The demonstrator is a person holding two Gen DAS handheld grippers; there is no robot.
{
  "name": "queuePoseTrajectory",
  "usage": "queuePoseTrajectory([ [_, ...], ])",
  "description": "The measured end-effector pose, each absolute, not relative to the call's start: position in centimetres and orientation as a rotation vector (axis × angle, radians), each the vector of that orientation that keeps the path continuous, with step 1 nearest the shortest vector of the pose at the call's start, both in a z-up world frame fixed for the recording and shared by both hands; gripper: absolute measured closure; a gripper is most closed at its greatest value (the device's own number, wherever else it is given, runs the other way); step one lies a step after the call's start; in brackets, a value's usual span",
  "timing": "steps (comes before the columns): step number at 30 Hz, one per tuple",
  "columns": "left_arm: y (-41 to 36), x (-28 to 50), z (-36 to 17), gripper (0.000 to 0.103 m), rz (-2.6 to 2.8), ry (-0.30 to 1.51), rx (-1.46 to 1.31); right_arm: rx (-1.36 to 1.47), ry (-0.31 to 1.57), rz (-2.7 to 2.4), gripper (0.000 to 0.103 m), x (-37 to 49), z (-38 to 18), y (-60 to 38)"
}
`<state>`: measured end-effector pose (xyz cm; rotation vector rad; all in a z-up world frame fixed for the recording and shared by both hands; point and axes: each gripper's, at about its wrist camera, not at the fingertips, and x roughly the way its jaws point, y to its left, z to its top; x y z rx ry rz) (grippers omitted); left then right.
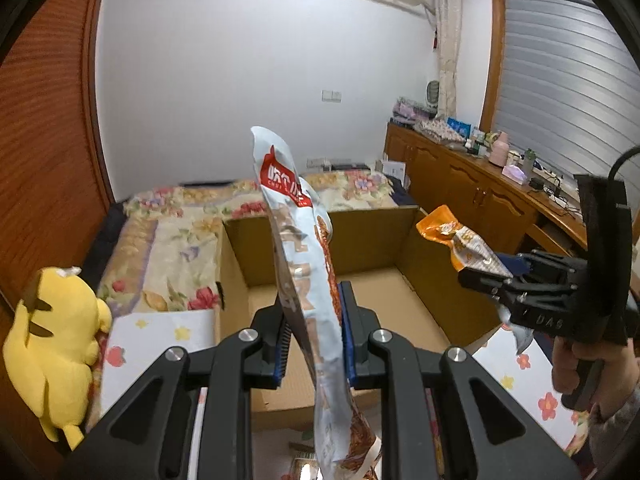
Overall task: Organize snacks
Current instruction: 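Carry both packs over the cardboard box and open both tools to drop them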
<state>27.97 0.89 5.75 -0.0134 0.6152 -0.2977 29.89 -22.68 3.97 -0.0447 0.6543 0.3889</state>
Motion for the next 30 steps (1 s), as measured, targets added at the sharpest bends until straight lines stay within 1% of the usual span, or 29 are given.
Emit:
queuePoseTrajectory([
  [9, -0.1, 30.1, 3.7, 0.084, -0.269, 0.676, -0.001, -0.071, 0.74, 0.357, 0.056, 31.5, 1.3, -21.3],
  [12, -0.5, 30.4, 3.6, 0.084, -0.27, 0.693, 0.008, -0.086, 0.764, 0.346, 0.054, 31.8, 0.9, -20.7],
  [13, -0.5, 30.4, 3.6, 0.08, -0.268, 0.692, 0.008, -0.093, 0.772, 0.344, 0.053, 31.8, 0.7, -20.6],
  [14, -0.5, 30.4, 3.7, 0.072, -0.267, 0.69, 0.007, -0.096, 0.778, 0.344, 0.051, 31.9, 0.5, -20.5],
  [15, -0.4, 30.2, 3.8, 0.066, -0.265, 0.682, 0.003, -0.1, 0.787, 0.338, 0.05, 31.9, 0.2, -20.4],
  [16, -0.4, 30.2, 4.0, 0.056, -0.262, 0.675, -0.002, -0.101, 0.789, 0.335, 0.047, 32.0, 0.1, -20.5],
  [18, -0.1, 30.1, 4.2, 0.054, -0.261, 0.667, -0.007, -0.097, 0.797, 0.336, 0.046, 32.1, -0.3, -20.6],
  [19, 0.0, 30.1, 4.3, 0.051, -0.258, 0.669, -0.007, -0.097, 0.797, 0.334, 0.042, 32.1, -0.4, -20.6],
  [21, 0.1, 30.0, 4.3, 0.05, -0.251, 0.665, -0.002, -0.1, 0.787, 0.328, 0.035, 31.9, -0.3, -20.5],
  [23, 0.4, 29.8, 4.3, 0.05, -0.253, 0.66, -0.006, -0.087, 0.775, 0.342, 0.031, 31.7, 0.0, -20.5],
  [25, 0.6, 29.2, 4.5, 0.049, -0.255, 0.645, -0.009, -0.081, 0.759, 0.349, 0.03, 31.3, 0.5, -20.5],
  [27, 0.7, 28.4, 4.6, 0.039, -0.257, 0.627, -0.003, -0.077, 0.747, 0.364, 0.03, 30.9, 0.9, -20.4],
  [28, 0.7, 28.0, 4.7, 0.026, -0.257, 0.616, -0.001, -0.075, 0.736, 0.37, 0.03, 30.4, 1.2, -20.4],
  [29, 0.7, 27.6, 4.8, 0.016, -0.261, 0.6, 0.0, -0.072, 0.724, 0.378, 0.03, 29.8, 1.5, -20.4],
  [30, 0.8, 27.1, 4.9, 0.013, -0.266, 0.582, 0.002, -0.069, 0.714, 0.387, 0.03, 29.5, 1.7, -20.5],
])
